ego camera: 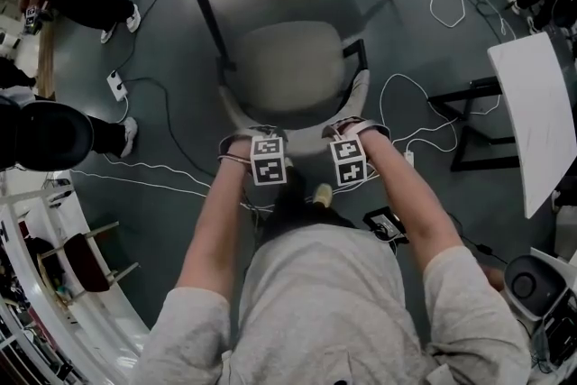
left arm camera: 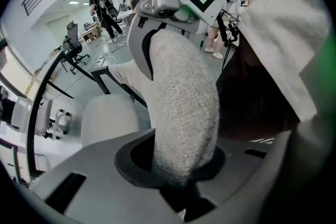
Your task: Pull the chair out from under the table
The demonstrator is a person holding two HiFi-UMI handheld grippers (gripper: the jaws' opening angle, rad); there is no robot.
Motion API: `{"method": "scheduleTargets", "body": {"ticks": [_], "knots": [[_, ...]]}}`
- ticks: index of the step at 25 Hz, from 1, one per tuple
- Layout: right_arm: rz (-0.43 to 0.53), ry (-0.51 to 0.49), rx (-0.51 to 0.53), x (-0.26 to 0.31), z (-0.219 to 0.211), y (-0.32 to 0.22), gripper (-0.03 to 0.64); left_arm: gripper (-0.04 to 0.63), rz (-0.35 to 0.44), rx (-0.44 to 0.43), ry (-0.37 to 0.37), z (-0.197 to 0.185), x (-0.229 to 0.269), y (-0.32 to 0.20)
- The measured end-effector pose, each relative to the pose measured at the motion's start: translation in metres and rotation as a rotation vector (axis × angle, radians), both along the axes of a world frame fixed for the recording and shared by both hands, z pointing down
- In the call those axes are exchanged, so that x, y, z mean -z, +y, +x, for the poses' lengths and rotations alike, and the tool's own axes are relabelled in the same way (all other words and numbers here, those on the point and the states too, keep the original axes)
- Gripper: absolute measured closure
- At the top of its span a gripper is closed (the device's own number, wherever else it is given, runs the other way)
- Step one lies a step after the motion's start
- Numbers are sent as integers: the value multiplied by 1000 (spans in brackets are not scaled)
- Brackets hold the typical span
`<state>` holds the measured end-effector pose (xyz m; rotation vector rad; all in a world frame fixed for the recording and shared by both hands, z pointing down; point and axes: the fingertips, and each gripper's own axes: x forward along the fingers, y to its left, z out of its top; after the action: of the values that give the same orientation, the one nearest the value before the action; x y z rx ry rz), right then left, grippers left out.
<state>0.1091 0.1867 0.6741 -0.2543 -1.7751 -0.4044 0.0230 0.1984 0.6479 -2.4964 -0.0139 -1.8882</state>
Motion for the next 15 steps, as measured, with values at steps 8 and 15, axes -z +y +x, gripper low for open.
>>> {"method": "scheduleTargets", "body": {"ticks": [8,15], "knots": [[5,4,6,0,4,18,492,494,8,14,1,4,0,20],[37,-57,-33,11,5,13,494,452,78,70,44,4,2,15]]}}
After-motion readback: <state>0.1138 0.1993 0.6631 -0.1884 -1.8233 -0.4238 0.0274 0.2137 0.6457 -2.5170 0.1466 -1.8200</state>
